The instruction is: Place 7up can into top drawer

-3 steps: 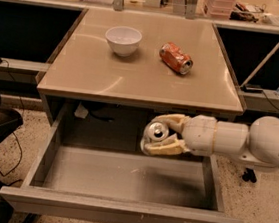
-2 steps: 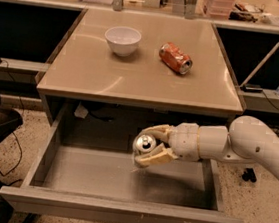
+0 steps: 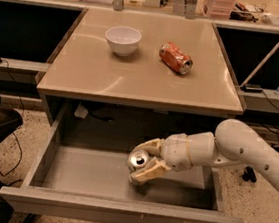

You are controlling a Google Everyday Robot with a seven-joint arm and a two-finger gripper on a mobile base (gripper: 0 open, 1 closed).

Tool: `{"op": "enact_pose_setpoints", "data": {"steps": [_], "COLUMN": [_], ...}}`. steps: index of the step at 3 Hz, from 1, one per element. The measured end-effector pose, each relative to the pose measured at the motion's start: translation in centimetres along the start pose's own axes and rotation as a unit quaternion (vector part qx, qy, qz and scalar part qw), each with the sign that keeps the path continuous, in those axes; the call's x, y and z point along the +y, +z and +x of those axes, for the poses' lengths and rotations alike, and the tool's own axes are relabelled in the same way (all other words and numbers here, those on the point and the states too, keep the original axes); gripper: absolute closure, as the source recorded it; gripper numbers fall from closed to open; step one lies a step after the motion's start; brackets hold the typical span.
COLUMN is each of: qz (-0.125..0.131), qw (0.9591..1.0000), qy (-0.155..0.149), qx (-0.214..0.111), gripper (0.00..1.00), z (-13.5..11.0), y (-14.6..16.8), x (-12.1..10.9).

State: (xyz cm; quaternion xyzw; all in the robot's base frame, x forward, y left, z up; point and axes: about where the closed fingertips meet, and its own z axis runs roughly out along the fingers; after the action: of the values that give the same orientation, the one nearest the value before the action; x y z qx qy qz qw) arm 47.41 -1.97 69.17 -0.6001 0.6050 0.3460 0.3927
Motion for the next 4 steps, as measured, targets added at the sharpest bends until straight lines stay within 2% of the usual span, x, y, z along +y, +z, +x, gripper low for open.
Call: {"op": "enact_pose_setpoints", "data": {"steps": [1, 2, 4], "qz": [-0.001, -0.001, -0.001], "qw": [0.9998, 0.9998, 0.9998], "qy": [0.017, 0.018, 0.018], "qx": [-0.006, -0.006, -0.006], "gripper": [1.0, 0.81, 0.35], "z": [1.15, 1.16, 1.16], "y": [0.67, 0.68, 0.68], "x": [0.41, 0.41, 0.41]}}
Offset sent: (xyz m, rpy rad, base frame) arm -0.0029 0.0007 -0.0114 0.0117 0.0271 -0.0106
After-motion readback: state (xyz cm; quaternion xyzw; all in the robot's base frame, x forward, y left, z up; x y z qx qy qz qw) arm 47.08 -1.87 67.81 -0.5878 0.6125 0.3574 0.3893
